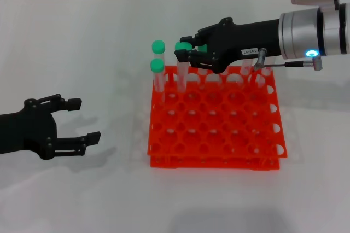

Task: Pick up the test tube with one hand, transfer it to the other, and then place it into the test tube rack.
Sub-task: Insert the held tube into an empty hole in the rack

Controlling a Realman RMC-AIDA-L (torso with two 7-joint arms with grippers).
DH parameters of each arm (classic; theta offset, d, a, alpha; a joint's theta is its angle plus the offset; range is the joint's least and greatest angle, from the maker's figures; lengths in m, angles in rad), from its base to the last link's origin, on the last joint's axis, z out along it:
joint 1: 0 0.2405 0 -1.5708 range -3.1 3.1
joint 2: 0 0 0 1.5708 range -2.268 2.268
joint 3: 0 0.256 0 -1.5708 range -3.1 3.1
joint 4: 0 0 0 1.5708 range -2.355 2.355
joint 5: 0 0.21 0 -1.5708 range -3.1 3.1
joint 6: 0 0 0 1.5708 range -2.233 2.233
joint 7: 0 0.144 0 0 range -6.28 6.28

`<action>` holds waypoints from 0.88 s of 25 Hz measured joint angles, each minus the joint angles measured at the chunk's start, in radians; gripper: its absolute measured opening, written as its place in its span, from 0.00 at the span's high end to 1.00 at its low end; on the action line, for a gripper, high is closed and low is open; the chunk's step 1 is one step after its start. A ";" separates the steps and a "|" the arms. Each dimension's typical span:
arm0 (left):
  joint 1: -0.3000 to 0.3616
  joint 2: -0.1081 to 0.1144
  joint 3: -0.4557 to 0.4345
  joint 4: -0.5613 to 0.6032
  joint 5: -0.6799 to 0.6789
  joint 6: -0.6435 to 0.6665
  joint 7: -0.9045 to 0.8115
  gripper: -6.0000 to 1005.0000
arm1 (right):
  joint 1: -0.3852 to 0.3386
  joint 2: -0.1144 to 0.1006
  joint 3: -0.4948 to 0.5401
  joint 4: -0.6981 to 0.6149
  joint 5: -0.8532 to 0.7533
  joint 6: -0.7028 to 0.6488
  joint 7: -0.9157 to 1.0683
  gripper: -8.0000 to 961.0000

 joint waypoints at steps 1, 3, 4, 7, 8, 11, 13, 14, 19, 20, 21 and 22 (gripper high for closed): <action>-0.001 0.000 0.000 0.000 0.001 0.000 0.001 0.11 | 0.002 0.000 -0.002 0.006 0.000 0.003 0.000 0.68; -0.003 0.000 0.000 0.000 0.001 0.000 0.003 0.11 | 0.004 0.000 -0.005 0.012 0.000 0.005 0.000 0.68; -0.003 0.000 0.000 0.000 0.001 0.000 0.003 0.11 | 0.005 0.000 -0.008 0.014 0.000 0.005 0.000 0.68; -0.006 0.001 0.000 0.000 0.002 -0.001 0.004 0.11 | 0.005 0.000 -0.017 0.015 -0.004 0.008 -0.001 0.68; -0.007 0.001 0.000 0.000 0.002 -0.002 0.004 0.11 | 0.006 0.000 -0.021 0.015 -0.004 0.011 -0.001 0.68; -0.010 0.001 0.000 0.000 0.002 -0.008 0.004 0.11 | 0.006 0.000 -0.030 0.015 -0.005 0.017 -0.001 0.68; -0.012 0.002 0.002 0.000 0.002 -0.012 0.003 0.11 | 0.008 0.000 -0.041 0.015 -0.005 0.024 -0.002 0.68; -0.012 0.002 0.002 0.000 0.002 -0.012 0.004 0.11 | 0.009 0.000 -0.045 0.015 -0.006 0.027 -0.002 0.68; -0.013 0.002 0.008 0.000 0.002 -0.017 0.004 0.11 | 0.014 0.000 -0.050 0.015 -0.007 0.031 -0.002 0.67; -0.013 0.002 0.008 0.000 0.002 -0.019 0.004 0.11 | 0.015 0.000 -0.050 0.015 -0.007 0.030 -0.002 0.67; -0.013 0.002 0.008 0.000 0.002 -0.021 0.004 0.11 | 0.015 -0.001 -0.050 0.015 -0.007 0.028 -0.003 0.67; -0.013 0.002 0.008 0.000 0.002 -0.023 0.004 0.11 | 0.015 -0.001 -0.051 0.015 -0.007 0.026 -0.004 0.67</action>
